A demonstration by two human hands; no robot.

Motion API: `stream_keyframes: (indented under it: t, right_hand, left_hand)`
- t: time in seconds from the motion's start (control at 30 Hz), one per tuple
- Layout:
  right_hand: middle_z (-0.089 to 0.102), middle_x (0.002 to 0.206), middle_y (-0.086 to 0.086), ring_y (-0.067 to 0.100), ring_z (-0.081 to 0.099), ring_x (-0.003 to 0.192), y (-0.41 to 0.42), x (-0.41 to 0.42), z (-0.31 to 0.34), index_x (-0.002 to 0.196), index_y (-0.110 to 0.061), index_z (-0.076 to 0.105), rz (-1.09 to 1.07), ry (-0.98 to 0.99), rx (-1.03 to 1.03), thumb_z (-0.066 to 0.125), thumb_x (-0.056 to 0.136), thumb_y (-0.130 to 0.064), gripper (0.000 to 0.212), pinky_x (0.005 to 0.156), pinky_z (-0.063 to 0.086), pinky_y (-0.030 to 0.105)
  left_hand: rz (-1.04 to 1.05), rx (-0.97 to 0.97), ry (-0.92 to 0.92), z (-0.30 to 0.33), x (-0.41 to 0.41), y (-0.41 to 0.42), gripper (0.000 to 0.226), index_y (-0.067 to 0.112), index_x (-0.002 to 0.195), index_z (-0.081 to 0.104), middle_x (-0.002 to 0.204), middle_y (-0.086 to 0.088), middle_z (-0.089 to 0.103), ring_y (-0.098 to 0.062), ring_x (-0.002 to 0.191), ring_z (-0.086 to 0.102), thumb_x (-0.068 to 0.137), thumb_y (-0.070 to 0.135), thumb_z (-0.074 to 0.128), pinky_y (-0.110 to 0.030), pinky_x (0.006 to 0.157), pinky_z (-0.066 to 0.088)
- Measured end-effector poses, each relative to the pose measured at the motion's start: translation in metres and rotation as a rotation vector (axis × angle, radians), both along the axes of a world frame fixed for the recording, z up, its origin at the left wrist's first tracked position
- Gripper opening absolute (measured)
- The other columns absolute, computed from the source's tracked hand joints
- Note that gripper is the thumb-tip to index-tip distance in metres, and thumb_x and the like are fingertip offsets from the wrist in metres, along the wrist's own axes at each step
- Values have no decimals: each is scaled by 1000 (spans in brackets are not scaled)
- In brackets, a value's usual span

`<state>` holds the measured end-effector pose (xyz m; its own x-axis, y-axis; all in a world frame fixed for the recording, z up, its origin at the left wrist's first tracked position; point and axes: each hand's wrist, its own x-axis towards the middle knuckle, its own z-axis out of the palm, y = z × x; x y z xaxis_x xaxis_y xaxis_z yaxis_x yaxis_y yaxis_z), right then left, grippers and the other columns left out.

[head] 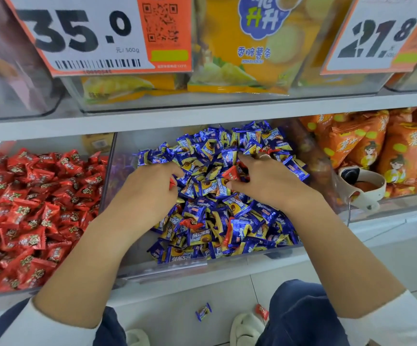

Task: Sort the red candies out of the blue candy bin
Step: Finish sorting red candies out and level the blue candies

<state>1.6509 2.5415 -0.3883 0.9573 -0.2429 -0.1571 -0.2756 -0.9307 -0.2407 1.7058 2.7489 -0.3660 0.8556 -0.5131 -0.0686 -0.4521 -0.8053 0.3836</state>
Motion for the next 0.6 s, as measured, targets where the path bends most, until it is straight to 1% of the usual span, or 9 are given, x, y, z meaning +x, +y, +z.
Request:
stream_keyframes:
  t: [0.1,0.17,0.27,0.37,0.4,0.47,0.5,0.53,0.6]
  right_hand:
    - [57,111,8,24,57,97,4,3,-1,130,-20,46,24,-65,15,56,90,-42,47,78,46,30]
    - [63,100,5,21,59,87,4,3,-1,119,-20,54,16,-107,50,58,89,-33,33,70,46,28]
    - [61,90,-1,15,54,74,-2,0,4,114,-23,57,-8,-186,140,60,88,-25,27,62,38,22]
    - [58,88,-5,1,51,59,-10,-7,13,114,-28,59,-48,-290,309,58,88,-18,27,50,36,8]
    - [59,87,-7,-1,51,55,-13,-10,16,112,-29,60,-56,-318,364,57,89,-17,26,49,38,7]
    - [64,91,-7,0,57,62,-16,-16,17,110,-29,61,-63,-340,426,56,91,-18,23,56,43,11]
    - [66,95,-5,6,61,72,-17,-18,16,111,-29,61,-72,-334,437,55,92,-20,21,65,48,19]
    - [67,97,-3,13,63,78,-17,-20,14,111,-27,60,-80,-318,446,55,92,-22,20,71,50,28]
    - [68,90,1,20,61,72,-12,-22,11,108,-28,57,-66,-282,435,53,93,-25,15,67,49,35]
  left_hand:
    - [2,1,-10,3,0,2,35,25,124,57,112,4,65,-11,72,48,93,11,49,-28,82,47]
    - [3,-4,-19,4,-1,4,35,25,124,57,112,5,65,-11,70,47,93,11,50,-28,82,46]
    - [9,16,-28,4,1,6,35,25,124,57,113,3,66,-13,67,46,93,12,49,-29,81,46]
    - [5,47,-28,5,2,10,32,26,120,60,114,1,66,-14,76,50,92,12,51,-29,83,45]
    - [-13,62,-14,6,2,11,30,26,117,63,114,3,65,-12,79,52,92,13,52,-26,83,44]
    - [-106,104,66,5,0,12,23,27,110,68,108,9,66,-2,74,50,92,18,56,-18,80,39]
    - [-174,134,126,3,-1,12,20,27,108,69,103,12,66,3,71,48,91,22,59,-14,77,36]
    - [-243,168,184,0,-4,10,21,28,110,69,101,14,65,4,72,47,90,27,62,-14,77,35]
    - [-331,237,264,-13,-8,6,31,29,118,64,111,9,62,-3,86,51,87,33,65,-19,81,37]
